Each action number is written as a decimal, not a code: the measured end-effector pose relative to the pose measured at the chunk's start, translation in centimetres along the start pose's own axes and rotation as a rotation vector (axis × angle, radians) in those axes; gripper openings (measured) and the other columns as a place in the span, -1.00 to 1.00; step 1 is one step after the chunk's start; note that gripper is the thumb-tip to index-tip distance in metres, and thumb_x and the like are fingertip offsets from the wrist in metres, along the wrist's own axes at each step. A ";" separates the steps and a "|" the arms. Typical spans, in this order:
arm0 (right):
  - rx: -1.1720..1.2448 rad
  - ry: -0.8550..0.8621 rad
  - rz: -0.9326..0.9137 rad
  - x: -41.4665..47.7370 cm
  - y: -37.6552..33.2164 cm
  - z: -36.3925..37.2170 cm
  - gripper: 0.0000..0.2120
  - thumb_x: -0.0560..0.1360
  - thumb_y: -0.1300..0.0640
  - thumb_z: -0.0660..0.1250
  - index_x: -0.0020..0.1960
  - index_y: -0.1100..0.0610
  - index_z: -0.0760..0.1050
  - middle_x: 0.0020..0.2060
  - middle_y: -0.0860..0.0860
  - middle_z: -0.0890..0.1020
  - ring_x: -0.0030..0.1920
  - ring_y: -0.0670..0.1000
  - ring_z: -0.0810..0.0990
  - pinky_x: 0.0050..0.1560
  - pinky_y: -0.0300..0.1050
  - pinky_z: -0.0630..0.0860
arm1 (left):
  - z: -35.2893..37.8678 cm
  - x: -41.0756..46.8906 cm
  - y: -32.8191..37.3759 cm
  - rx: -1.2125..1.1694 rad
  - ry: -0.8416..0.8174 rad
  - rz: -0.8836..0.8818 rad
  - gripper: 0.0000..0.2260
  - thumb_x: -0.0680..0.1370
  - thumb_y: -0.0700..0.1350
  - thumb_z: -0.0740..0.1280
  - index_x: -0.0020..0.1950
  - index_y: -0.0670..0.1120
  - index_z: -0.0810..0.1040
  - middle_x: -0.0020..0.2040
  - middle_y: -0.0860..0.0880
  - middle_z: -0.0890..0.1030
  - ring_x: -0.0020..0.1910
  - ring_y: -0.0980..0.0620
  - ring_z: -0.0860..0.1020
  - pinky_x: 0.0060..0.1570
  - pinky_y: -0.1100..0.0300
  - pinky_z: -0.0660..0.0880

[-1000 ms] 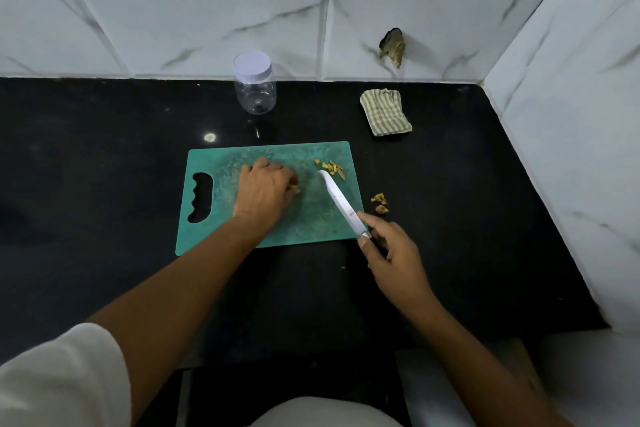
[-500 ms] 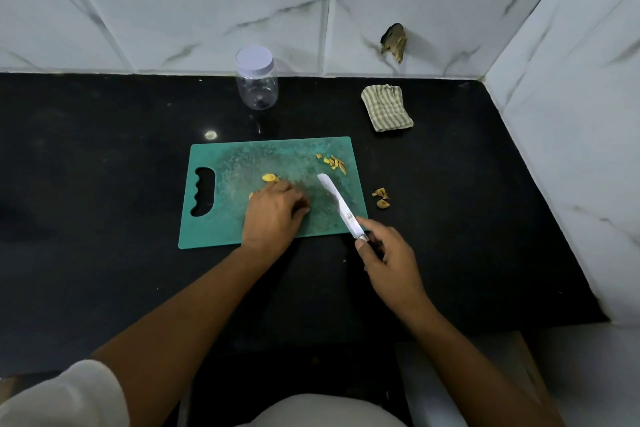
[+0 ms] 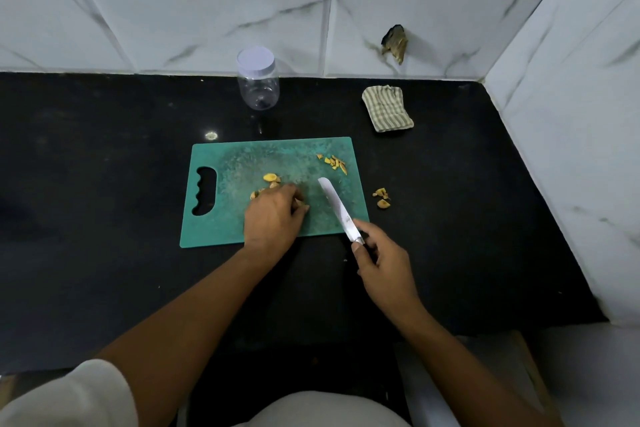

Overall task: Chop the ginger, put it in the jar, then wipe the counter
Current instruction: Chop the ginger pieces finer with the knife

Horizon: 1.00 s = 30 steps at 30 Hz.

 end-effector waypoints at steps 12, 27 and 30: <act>-0.160 -0.055 -0.063 0.0 -0.7 1.6 -0.53 0.63 0.12 0.31 0.51 -0.10 0.41 0.17 -0.19 0.59 0.11 -0.15 0.61 0.10 0.01 0.64 | -0.1 -0.4 -0.4 -0.058 0.008 -0.015 -0.76 0.55 0.02 0.47 0.18 -0.01 0.66 0.11 0.01 0.63 -0.01 0.00 0.60 -0.10 0.08 0.57; -0.321 -0.091 -0.128 -0.8 -1.7 2.9 -0.46 0.66 0.13 0.24 0.59 -0.16 0.27 0.02 -0.12 0.51 -0.10 -0.09 0.55 -0.09 0.02 0.59 | -0.1 -1.4 -1.3 -0.150 0.030 0.052 -0.81 0.57 -0.04 0.46 0.16 -0.01 0.71 0.04 0.02 0.63 -0.04 0.03 0.58 -0.09 0.06 0.59; -0.338 -0.095 -0.136 -0.8 -1.7 3.2 -0.45 0.65 0.13 0.23 0.60 -0.15 0.26 -0.01 -0.13 0.48 -0.13 -0.09 0.53 -0.12 0.00 0.57 | 0.1 -2.2 -1.0 -0.079 0.048 0.109 -0.79 0.60 -0.08 0.41 0.22 -0.04 0.69 0.02 0.01 0.60 0.02 -0.03 0.54 -0.03 0.05 0.55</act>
Point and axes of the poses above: each hand's wrist, its own x-axis towards the middle knuckle, its own z-axis out of the palm, y = z × x, the point moved 7 cm from there along x, towards the middle knuckle
